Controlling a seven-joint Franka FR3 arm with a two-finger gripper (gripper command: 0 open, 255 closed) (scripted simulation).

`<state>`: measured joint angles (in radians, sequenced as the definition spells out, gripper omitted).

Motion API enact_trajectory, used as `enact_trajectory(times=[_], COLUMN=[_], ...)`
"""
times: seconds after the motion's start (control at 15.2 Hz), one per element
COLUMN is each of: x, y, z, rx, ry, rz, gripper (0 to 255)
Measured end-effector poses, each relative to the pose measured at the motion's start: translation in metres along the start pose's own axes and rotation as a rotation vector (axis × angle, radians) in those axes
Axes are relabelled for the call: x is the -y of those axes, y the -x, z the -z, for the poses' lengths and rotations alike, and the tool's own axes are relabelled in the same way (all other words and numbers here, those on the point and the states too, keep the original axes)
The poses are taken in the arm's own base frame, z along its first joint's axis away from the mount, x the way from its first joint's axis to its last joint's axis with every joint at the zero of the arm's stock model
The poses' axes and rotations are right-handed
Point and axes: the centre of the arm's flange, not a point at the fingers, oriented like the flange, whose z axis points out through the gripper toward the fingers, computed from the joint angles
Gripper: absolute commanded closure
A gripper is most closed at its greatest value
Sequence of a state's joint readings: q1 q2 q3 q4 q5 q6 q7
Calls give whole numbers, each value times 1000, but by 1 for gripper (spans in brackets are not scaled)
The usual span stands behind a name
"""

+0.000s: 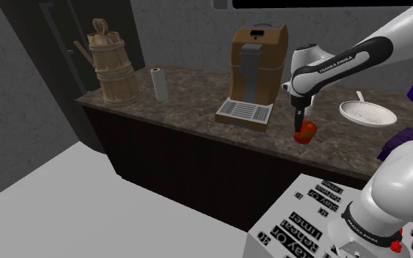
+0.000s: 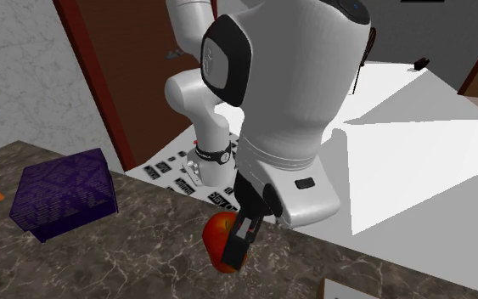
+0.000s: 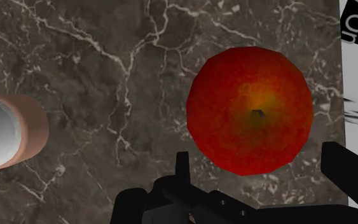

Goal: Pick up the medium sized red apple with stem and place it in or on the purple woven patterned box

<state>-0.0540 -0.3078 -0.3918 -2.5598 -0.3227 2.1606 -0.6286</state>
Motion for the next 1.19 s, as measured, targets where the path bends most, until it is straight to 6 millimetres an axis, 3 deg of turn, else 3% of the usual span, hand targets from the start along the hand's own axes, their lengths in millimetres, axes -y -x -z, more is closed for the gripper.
enact_trajectory(times=[0.26,0.66,0.73,1.19], x=[-1,0,0,0], y=[-1,-1,-1,-1], z=[-17,-19,-19,-18], rx=[0,0,0,-2], ry=[0,1,1,2], rz=[1,1,1,1], gripper=[0,0,255,255])
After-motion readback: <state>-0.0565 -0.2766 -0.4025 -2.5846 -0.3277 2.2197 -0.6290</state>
